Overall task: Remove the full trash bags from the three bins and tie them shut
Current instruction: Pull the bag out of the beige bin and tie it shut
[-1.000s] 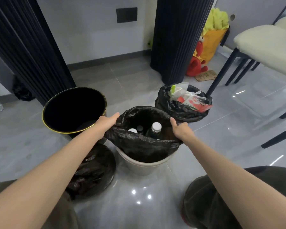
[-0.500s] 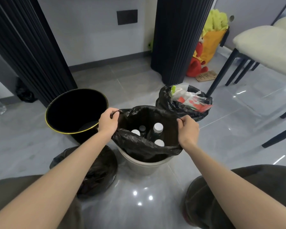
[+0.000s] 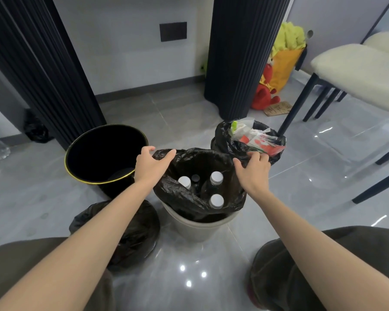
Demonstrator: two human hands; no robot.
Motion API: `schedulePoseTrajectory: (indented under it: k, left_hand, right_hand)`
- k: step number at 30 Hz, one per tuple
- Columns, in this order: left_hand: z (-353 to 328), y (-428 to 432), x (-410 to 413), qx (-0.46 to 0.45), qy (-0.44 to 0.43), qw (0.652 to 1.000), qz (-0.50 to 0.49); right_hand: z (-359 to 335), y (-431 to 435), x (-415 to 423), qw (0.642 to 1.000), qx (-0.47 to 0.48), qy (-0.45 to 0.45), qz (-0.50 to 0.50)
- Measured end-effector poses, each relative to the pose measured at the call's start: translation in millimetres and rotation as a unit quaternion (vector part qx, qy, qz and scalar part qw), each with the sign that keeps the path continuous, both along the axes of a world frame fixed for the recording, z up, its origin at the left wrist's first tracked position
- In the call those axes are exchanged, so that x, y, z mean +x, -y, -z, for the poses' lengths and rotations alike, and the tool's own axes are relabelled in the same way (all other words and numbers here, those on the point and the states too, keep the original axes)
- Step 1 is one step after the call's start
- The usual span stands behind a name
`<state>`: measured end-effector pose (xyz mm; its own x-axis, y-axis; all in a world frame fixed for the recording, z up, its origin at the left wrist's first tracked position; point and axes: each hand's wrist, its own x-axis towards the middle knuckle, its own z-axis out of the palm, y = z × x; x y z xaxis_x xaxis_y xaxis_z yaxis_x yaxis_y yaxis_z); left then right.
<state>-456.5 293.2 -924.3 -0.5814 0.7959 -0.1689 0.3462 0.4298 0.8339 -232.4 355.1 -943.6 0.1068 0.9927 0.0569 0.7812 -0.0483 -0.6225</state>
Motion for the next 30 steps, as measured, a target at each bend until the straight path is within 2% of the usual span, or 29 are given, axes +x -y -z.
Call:
schedulePoseTrajectory:
  k: [3, 6, 10, 15, 19, 24, 26, 30]
  left_hand:
    - [5, -11, -4, -0.047, 0.013, 0.999, 0.004]
    - [7, -20, -3, -0.063, 0.010, 0.998, 0.010]
    - [4, -28, 6, -0.026, -0.015, 0.999, 0.019]
    - [3, -29, 13, 0.085, -0.071, 0.994, 0.007]
    - [4, -22, 12, 0.160, -0.061, 0.985, -0.010]
    - [8, -8, 5, 0.158, -0.088, 0.982, 0.050]
    - [6, 0, 6, 0.151, -0.097, 0.981, 0.075]
    - [-5, 16, 9, 0.100, -0.056, 0.981, 0.156]
  right_hand:
    - [6, -13, -1, 0.986, -0.165, 0.013, 0.029]
    - [13, -25, 0, 0.973, -0.228, 0.017, -0.002]
    - [17, -34, 2, 0.983, -0.181, -0.023, 0.005]
    - [8, -34, -3, 0.993, -0.040, -0.102, 0.039]
    - [2, -21, -5, 0.991, 0.054, -0.117, -0.024]
    - [0, 2, 1, 0.989, 0.019, -0.131, -0.064]
    - [-3, 8, 4, 0.991, -0.003, -0.109, -0.079]
    - [-15, 17, 6, 0.971, -0.095, -0.125, -0.181]
